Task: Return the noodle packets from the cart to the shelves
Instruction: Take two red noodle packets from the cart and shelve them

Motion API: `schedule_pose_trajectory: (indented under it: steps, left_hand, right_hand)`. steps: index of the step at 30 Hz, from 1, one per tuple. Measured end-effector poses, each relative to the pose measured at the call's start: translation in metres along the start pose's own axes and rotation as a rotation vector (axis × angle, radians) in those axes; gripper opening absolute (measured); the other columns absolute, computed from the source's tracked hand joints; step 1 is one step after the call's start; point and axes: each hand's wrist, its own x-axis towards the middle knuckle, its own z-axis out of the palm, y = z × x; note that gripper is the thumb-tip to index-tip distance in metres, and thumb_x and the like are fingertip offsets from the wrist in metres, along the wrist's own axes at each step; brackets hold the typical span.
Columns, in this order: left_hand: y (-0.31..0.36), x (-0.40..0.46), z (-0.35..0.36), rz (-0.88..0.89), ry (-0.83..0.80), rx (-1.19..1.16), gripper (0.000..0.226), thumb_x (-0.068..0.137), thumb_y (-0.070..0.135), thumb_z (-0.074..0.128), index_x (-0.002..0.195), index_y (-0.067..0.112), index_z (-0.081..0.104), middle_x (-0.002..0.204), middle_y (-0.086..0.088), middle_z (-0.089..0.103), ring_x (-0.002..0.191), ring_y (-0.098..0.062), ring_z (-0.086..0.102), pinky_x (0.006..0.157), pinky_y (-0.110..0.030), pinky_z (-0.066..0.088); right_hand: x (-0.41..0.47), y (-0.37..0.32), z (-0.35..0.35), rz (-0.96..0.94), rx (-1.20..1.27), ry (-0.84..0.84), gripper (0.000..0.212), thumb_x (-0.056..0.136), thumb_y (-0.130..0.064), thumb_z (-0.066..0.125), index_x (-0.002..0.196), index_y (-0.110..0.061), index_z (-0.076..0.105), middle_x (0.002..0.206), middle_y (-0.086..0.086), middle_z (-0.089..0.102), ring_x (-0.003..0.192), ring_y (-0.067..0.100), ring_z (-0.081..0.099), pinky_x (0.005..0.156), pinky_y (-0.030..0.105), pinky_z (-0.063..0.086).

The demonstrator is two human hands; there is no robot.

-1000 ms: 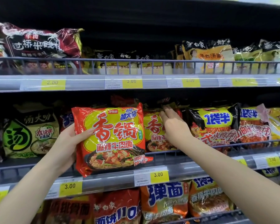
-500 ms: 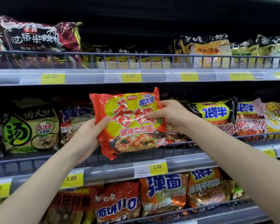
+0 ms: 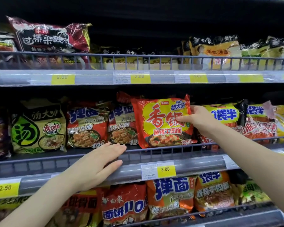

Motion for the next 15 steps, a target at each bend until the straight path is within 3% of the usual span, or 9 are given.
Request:
schedule_pose_trajectory:
  steps: [11,15]
  left_hand:
    - [0.003,-0.001,0.001,-0.021,0.011,0.005,0.082,0.07,0.081,-0.006,0.139,0.044,0.016,0.134,0.039,0.008,0.112,0.038,-0.016,0.097,0.006,-0.014]
    - [0.004,-0.001,0.0,-0.02,0.019,0.002,0.088,0.07,0.082,-0.004,0.142,0.04,0.021,0.135,0.037,0.011,0.11,0.04,-0.016,0.094,0.008,-0.013]
  right_hand:
    - [0.001,-0.006,-0.004,0.106,-0.261,-0.084,0.025,0.086,-0.008,0.065,0.109,-0.005,0.056,0.108,0.01,0.067,0.094,0.025,0.065,0.088,0.041,0.052]
    - [-0.002,-0.011,0.003,0.082,-0.623,-0.009,0.024,0.088,-0.012,0.063,0.102,-0.008,0.044,0.098,0.006,0.052,0.085,0.021,0.052,0.071,0.03,0.041]
